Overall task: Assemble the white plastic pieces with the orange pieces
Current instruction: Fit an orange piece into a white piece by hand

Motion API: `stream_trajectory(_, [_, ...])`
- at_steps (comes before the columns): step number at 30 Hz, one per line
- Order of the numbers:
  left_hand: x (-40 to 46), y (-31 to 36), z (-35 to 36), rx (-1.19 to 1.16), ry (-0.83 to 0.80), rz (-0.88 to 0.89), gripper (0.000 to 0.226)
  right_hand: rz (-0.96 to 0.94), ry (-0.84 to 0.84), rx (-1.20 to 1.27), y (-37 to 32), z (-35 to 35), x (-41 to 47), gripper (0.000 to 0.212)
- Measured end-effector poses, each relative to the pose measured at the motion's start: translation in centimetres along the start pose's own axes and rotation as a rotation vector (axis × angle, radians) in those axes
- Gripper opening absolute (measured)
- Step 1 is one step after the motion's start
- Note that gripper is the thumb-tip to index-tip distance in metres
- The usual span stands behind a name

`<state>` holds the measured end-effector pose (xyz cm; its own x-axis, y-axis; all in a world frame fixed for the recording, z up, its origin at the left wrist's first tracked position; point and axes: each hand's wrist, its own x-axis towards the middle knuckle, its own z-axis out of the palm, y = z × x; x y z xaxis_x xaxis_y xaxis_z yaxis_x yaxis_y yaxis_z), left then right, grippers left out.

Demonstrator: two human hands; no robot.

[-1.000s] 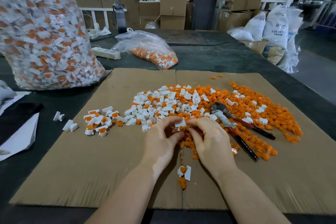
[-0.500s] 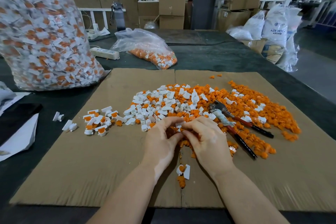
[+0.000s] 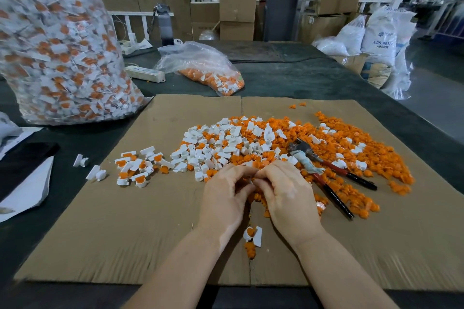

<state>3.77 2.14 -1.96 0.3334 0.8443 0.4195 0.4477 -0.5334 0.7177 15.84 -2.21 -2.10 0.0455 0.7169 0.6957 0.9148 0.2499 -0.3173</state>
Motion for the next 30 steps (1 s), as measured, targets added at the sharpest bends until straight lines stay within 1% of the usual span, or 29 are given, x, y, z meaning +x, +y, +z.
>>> stream_trajectory(2, [-0.05,-0.01,0.03,-0.033,0.010,-0.031,0.033,0.003,0.003,0.004,-0.03,-0.05,-0.01,0.004])
stream_trajectory(4, [-0.01,-0.11,0.11,-0.037,-0.016,-0.076,0.040,-0.001,-0.001,0.003,-0.03,-0.12,0.03,0.006])
stream_trajectory(6, [0.08,-0.15,0.15,-0.020,-0.033,-0.089,0.037,-0.003,-0.006,0.006,-0.03,-0.16,0.03,0.007])
stream_trajectory(9, [0.15,-0.24,0.13,-0.072,-0.020,-0.104,0.031,0.027,0.000,0.048,-0.02,-0.15,-0.03,0.009])
stream_trajectory(14, [0.16,-0.49,-0.08,-0.196,-0.016,-0.169,0.031,0.107,0.086,0.112,0.21,-0.20,-0.10,0.013])
stream_trajectory(19, [0.16,-0.42,-0.17,-0.239,-0.028,-0.172,0.032,0.032,0.040,0.097,0.01,-0.18,-0.11,0.011])
stream_trajectory(25, [0.06,-0.38,0.01,-0.142,-0.029,-0.103,0.031,0.003,0.011,0.052,-0.05,-0.30,-0.04,0.004])
stream_trajectory(30, [-0.14,-0.30,0.12,-0.098,0.008,-0.072,0.030,-0.011,-0.002,0.044,-0.10,-0.32,-0.06,0.006])
